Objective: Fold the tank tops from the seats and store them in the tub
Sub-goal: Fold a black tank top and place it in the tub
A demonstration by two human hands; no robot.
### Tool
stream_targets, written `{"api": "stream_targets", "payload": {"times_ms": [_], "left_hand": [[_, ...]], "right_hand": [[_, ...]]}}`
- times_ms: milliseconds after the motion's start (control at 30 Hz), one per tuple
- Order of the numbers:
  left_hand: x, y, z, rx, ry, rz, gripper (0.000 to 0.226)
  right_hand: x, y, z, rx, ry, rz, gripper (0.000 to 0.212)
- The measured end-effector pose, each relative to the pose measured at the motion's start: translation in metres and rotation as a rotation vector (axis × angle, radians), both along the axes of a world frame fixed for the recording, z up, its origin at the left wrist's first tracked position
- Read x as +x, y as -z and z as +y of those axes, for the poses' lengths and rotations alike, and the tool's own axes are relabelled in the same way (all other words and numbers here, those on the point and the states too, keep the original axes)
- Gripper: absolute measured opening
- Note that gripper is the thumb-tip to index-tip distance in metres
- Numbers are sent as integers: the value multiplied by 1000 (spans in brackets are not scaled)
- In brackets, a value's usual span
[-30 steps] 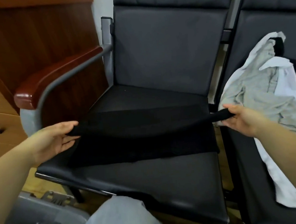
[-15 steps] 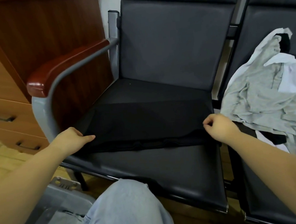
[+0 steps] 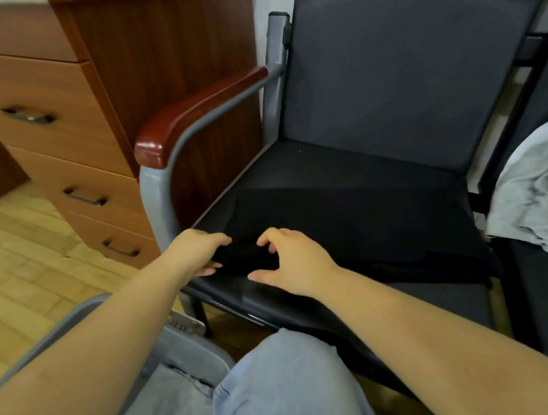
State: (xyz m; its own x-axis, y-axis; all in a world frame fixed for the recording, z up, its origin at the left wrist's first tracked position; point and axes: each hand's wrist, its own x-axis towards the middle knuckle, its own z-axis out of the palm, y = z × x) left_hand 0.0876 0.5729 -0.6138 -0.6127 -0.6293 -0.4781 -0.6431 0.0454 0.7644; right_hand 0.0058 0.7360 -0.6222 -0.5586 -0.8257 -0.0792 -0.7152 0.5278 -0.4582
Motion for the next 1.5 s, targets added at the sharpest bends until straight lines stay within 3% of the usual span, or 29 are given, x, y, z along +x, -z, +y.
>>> {"api": "stream_targets", "payload": {"times_ms": [67, 167, 333, 533, 667, 767, 1067, 1167, 1267, 1500], "left_hand": [[2, -3, 1, 290, -50, 113, 24], [5, -4, -1, 490, -48, 215, 29], [10, 1, -10, 481, -45, 156, 38], [15, 4, -13, 592, -180, 185, 43], [19, -2, -13, 538, -239, 145, 43], [19, -11, -12, 573, -343, 254, 34], [-40, -47, 30, 627, -415, 585, 15], [-73, -55, 61, 622, -334, 590, 5], [-104, -61, 99, 614, -259, 574, 15], [-163, -61, 178, 545, -97, 453, 33]], "right_hand": [[10, 0, -14, 1, -19, 48, 58], [17, -2, -24, -81, 11, 68, 40], [25, -9, -18, -218, 50, -6, 18], [50, -24, -12, -216, -69, -152, 11], [65, -30, -9, -268, -122, -244, 13], [67, -34, 1, -344, -100, -307, 12], [31, -45, 63, -729, 338, -558, 20], [12, -48, 94, -880, 541, -727, 20], [-8, -46, 126, -956, 680, -793, 19], [-59, -24, 200, -951, 917, -722, 12]]}}
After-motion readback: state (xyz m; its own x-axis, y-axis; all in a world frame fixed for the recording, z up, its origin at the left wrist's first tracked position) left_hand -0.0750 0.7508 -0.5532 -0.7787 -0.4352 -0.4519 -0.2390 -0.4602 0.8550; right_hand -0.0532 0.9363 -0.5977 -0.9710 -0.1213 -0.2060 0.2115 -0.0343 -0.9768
